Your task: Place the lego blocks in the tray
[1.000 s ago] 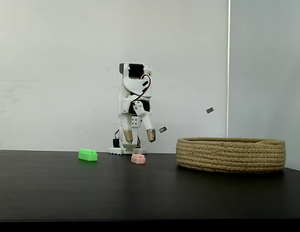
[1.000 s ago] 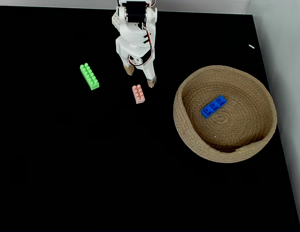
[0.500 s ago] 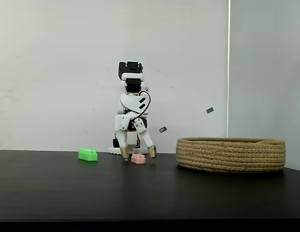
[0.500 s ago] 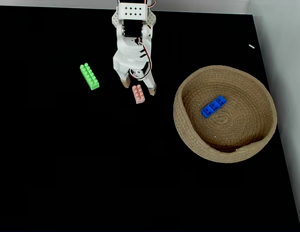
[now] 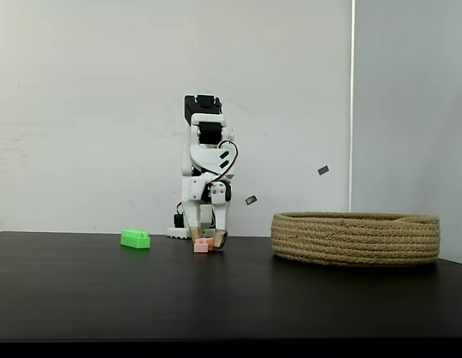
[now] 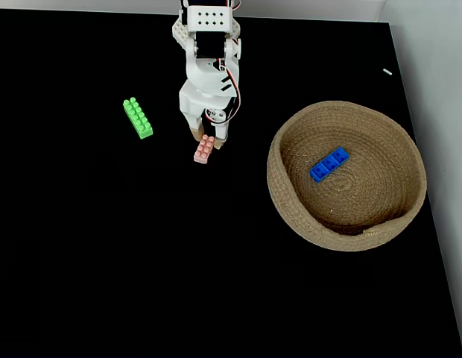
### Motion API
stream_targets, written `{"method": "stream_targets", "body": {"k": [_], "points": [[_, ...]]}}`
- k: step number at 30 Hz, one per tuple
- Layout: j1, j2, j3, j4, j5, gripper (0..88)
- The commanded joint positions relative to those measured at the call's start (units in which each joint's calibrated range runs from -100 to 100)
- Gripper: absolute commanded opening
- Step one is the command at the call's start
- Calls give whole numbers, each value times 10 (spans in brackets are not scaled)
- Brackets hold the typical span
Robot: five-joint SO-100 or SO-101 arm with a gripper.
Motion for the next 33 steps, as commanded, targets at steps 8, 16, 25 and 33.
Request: {"method": "stream_targets", "body": {"k": [8,16,25,33], "points": [[-139,-28,-248,360,-230,0],[-354,-28,-471,431,-424,0],[-439,-15,-463,278,-489,3],[-368,-22,-378,96,-506,56]]}}
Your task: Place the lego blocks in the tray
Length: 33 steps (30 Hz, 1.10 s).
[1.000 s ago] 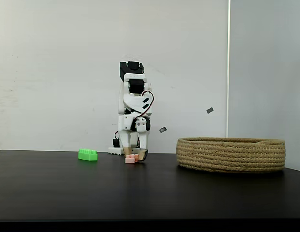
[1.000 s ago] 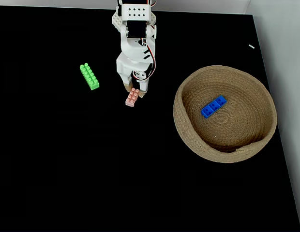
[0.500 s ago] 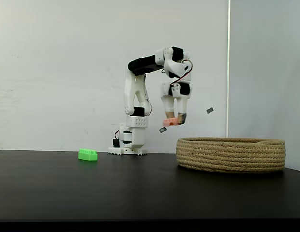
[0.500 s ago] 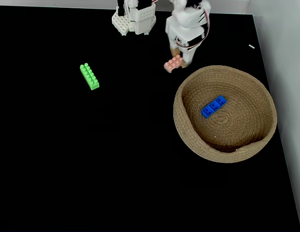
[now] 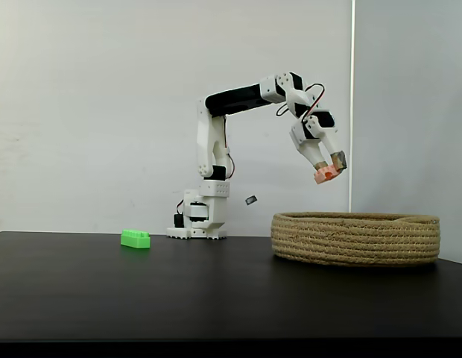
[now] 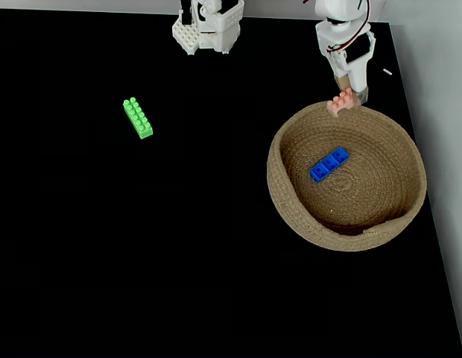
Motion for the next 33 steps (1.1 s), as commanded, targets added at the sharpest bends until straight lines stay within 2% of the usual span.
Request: {"method": "stream_targets", "body": {"k": [1,3,4,10,13,16,20,25,28,33], "points": [[38,-20,23,-75,-12,91],[43,-17,46,-78,-29,221],[43,-17,57,-85,-28,250],[47,-21,98,-98,-19,335],[62,-33,114,-81,-6,305],[94,-55,146,-23,11,227],[182,-45,166,84,49,273],[324,-39,156,67,87,431],[372,-57,172,26,76,523],[418,-68,201,41,1,564]]}}
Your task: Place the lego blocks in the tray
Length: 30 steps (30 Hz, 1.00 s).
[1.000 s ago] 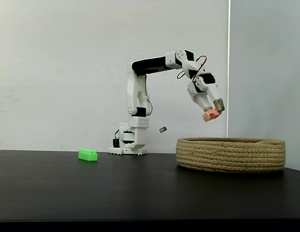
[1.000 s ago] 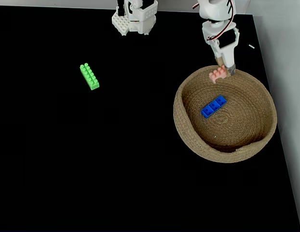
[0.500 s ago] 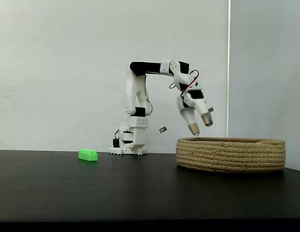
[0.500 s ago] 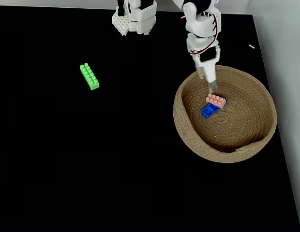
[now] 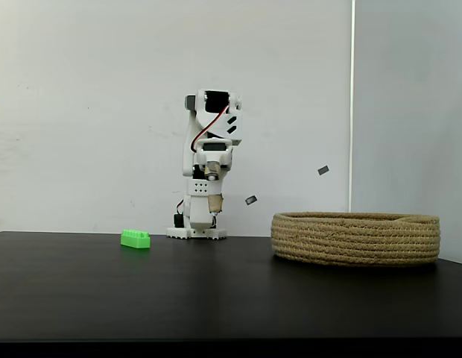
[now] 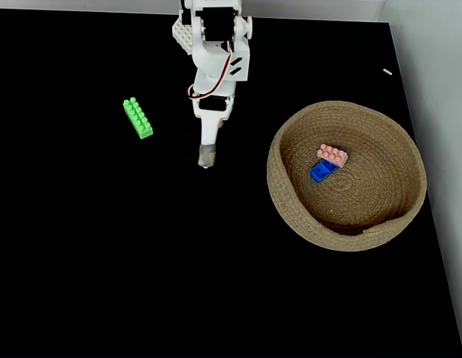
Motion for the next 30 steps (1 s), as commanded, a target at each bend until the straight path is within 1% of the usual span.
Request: {"method": "stream_targets", "body": {"k": [1,2,4,5,6,7,9,13,16,22,26,30], "points": [[41,-44,20,0,-63,558],[52,-47,37,-5,-84,542],[70,-62,82,-34,-131,483],[76,-69,102,-50,-144,449],[80,-78,119,-67,-153,420],[88,-84,132,-87,-152,407],[100,-96,155,-93,-159,391],[127,-110,192,-94,-153,437],[163,-118,204,-90,-136,451],[220,-116,240,-95,-104,518],[234,-106,280,-108,-90,533],[240,-100,328,-158,-84,531]]}}
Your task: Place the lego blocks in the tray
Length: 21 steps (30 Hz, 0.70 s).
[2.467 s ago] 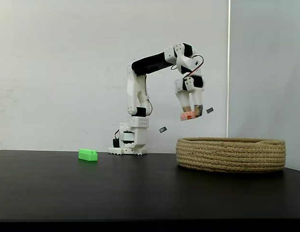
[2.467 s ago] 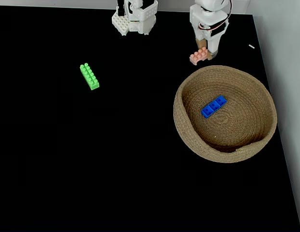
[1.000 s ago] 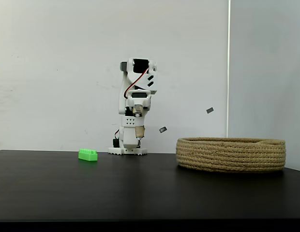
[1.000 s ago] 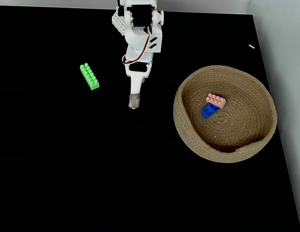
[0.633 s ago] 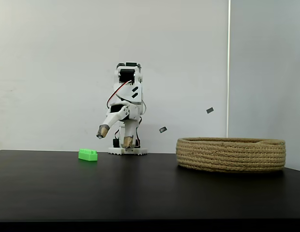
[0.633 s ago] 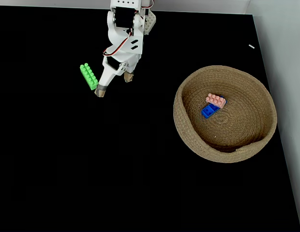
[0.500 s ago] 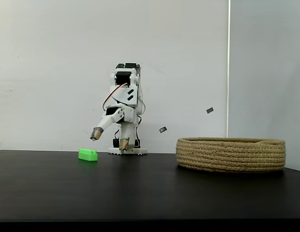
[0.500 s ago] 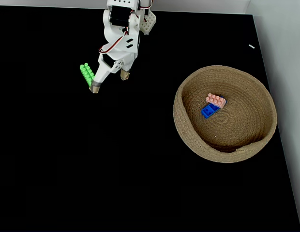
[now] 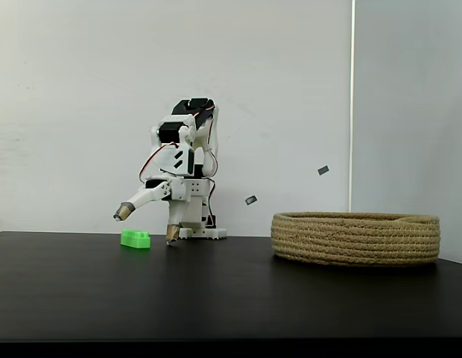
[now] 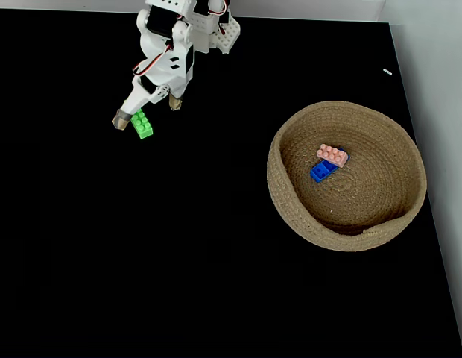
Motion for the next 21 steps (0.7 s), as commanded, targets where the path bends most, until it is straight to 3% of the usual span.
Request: {"method": "stream_targets", "body": {"k": [1,10,13,15,21], "points": [[12,-8,29,-50,8,522],[41,25,24,-85,17,422],[43,42,7,-86,16,303],[43,54,-3,-86,18,89],[34,66,-13,-87,6,30]]}}
